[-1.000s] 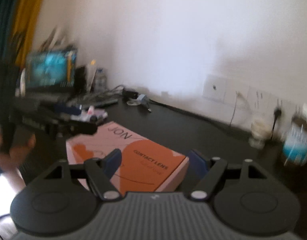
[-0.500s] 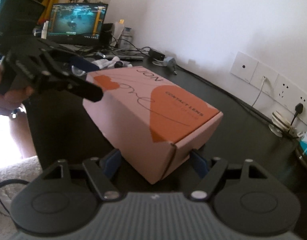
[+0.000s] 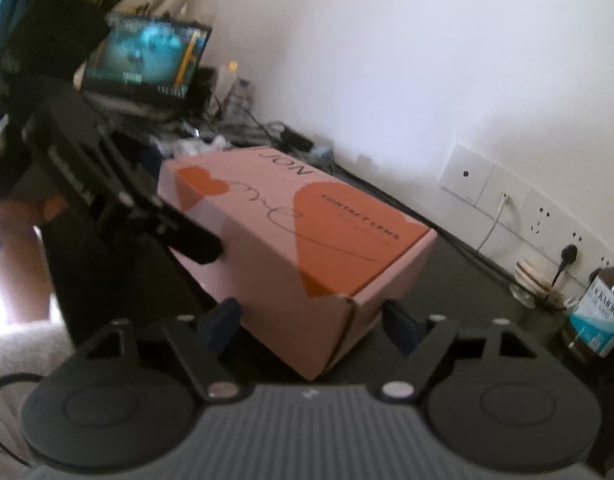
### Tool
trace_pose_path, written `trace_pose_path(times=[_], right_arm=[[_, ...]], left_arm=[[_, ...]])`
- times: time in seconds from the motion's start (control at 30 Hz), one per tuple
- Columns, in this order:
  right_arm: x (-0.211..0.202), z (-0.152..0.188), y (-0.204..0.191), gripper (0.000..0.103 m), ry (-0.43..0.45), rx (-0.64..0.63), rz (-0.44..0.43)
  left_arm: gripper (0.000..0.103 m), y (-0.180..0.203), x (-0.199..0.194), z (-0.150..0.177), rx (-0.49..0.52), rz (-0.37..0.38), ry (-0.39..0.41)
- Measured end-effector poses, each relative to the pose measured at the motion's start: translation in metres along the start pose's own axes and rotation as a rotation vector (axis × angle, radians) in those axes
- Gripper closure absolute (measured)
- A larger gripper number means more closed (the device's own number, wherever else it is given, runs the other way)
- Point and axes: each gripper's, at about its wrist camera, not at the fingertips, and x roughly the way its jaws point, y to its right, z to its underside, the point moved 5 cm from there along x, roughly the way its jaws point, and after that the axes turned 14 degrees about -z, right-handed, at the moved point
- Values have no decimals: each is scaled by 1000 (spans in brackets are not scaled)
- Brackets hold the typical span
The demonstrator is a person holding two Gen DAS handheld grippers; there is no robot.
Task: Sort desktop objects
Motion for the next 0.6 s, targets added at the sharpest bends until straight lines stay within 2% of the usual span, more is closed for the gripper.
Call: trace_pose_path(times=[0.17, 0.4, 0.6], right_arm=[[-21, -7, 7, 31, 81, 159, -66], [-42, -12, 31, 31, 169, 474, -147], [-47, -17, 57, 31, 108, 740, -225]], left_arm=[[1, 4, -20, -7, 25, 3, 49], [1, 19, -39, -6, 89, 41, 57], [1, 17, -52, -21, 47, 71, 52]])
